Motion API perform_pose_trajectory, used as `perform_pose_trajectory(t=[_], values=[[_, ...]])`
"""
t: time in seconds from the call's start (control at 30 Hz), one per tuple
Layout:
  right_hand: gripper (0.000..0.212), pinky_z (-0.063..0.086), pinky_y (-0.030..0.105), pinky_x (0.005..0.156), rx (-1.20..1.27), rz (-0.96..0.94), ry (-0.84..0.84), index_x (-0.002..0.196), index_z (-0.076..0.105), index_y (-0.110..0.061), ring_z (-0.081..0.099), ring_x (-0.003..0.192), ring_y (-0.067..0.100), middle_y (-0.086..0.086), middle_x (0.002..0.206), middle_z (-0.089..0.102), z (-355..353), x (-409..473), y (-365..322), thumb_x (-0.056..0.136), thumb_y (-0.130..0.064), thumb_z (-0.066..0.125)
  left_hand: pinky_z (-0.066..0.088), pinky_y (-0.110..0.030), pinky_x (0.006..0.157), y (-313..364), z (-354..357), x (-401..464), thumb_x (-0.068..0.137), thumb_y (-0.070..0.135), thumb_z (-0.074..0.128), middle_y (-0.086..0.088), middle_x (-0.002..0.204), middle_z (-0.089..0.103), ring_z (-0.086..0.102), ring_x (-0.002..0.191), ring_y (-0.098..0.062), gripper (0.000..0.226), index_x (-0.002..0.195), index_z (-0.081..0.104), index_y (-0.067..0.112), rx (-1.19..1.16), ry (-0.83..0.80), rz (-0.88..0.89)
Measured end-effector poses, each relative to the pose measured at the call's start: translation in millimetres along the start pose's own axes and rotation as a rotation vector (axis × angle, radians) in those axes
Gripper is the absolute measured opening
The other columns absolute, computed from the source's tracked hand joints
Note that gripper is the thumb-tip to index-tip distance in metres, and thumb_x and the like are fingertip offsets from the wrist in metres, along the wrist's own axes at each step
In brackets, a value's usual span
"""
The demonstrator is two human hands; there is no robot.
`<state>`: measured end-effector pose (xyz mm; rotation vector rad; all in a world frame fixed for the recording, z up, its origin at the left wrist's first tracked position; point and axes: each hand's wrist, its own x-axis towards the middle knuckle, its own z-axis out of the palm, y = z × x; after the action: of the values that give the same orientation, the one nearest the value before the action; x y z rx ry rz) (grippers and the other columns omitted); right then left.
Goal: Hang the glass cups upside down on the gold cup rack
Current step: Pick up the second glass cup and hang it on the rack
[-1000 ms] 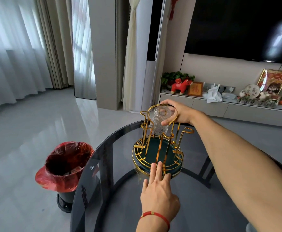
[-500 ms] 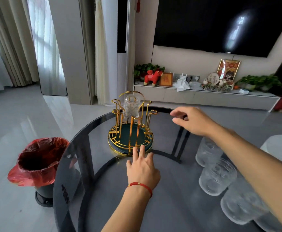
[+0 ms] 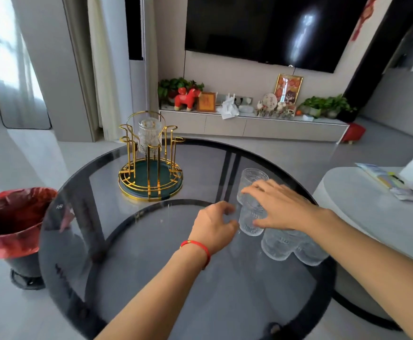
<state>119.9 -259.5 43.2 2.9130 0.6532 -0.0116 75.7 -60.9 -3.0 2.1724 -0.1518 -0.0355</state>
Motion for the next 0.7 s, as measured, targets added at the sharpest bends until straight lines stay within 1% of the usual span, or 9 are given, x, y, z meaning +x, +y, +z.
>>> perform_pose_trajectory(t=[0.13,0.23,0.3,0.37,0.47,0.53,0.6,0.63,0.7], values=[[0.071,0.041,0.037,0.091,0.032,0.129,0.030,0.144,0.042,-0.036,0.043,0.126,0.027,0.000,0.143,0.043,5,6,-12,0.082,-0.044,0.076,0.049,-0.032,0.102,-2,-2,-2,0.090,0.024,0.064,-0.005,0.131,0.067,0.060,0.124,-0.023,0.038,0.128,0.066,0.020,0.025,0.006,-0.013],[0.064,0.040,0.036,0.086,0.079,0.196,0.031,0.139,0.044,-0.037,0.043,0.125,0.031,0.005,0.142,0.045,10,10,-18,0.083,-0.034,0.076,0.052,-0.036,0.103,-5,-4,2,0.091,0.025,0.065,-0.006,0.129,0.066,0.061,0.121,-0.026,0.035,0.126,0.066,0.023,0.012,-0.019,-0.052],[0.063,0.039,0.036,0.086,0.088,0.229,0.045,0.137,0.046,-0.038,0.045,0.125,0.032,0.007,0.142,0.047,12,13,-22,0.083,-0.029,0.077,0.053,-0.036,0.102,-7,-5,6,0.091,0.026,0.066,-0.007,0.127,0.067,0.062,0.119,-0.026,0.033,0.125,0.067,0.024,-0.001,-0.033,-0.083],[0.061,0.042,0.038,0.090,0.126,0.256,0.065,0.134,0.050,-0.038,0.046,0.125,0.031,0.007,0.140,0.050,12,14,-23,0.081,-0.026,0.079,0.054,-0.035,0.100,-11,-6,10,0.091,0.025,0.066,-0.008,0.124,0.068,0.063,0.116,-0.024,0.033,0.123,0.068,0.024,-0.025,-0.045,-0.110],[0.058,0.048,0.043,0.094,0.267,0.255,0.090,0.125,0.059,-0.039,0.041,0.124,0.028,0.002,0.130,0.048,8,16,-26,0.075,-0.026,0.086,0.057,-0.037,0.098,-16,-10,16,0.092,0.023,0.064,-0.007,0.117,0.071,0.066,0.109,-0.025,0.030,0.121,0.068,0.021,-0.107,-0.078,-0.172],[0.057,0.046,0.041,0.094,0.375,0.212,0.148,0.120,0.062,-0.039,0.039,0.122,0.026,0.000,0.123,0.047,4,18,-32,0.070,-0.027,0.087,0.060,-0.041,0.093,-17,-15,21,0.094,0.023,0.060,-0.008,0.109,0.070,0.067,0.098,-0.026,0.024,0.115,0.069,0.018,-0.200,-0.057,-0.242],[0.056,0.042,0.029,0.088,0.541,0.184,0.287,0.114,0.065,-0.042,0.044,0.118,0.021,-0.002,0.118,0.049,0,22,-41,0.065,-0.029,0.088,0.061,-0.041,0.088,-17,-22,24,0.096,0.030,0.054,-0.012,0.106,0.067,0.066,0.093,-0.029,0.021,0.104,0.067,0.015,-0.392,-0.034,-0.365],[0.056,0.040,0.023,0.085,0.646,0.190,0.363,0.112,0.065,-0.044,0.049,0.114,0.015,-0.004,0.116,0.051,-1,23,-45,0.063,-0.033,0.089,0.060,-0.040,0.085,-16,-26,24,0.097,0.036,0.052,-0.015,0.107,0.066,0.065,0.093,-0.031,0.026,0.101,0.066,0.015,-0.536,-0.047,-0.436],[0.058,0.040,0.016,0.081,0.904,0.217,0.452,0.111,0.067,-0.046,0.054,0.105,0.003,-0.010,0.113,0.055,-2,25,-56,0.058,-0.044,0.090,0.061,-0.042,0.085,-16,-33,27,0.095,0.048,0.049,-0.020,0.114,0.070,0.068,0.099,-0.036,0.040,0.108,0.068,0.015,-0.851,-0.096,-0.518]])
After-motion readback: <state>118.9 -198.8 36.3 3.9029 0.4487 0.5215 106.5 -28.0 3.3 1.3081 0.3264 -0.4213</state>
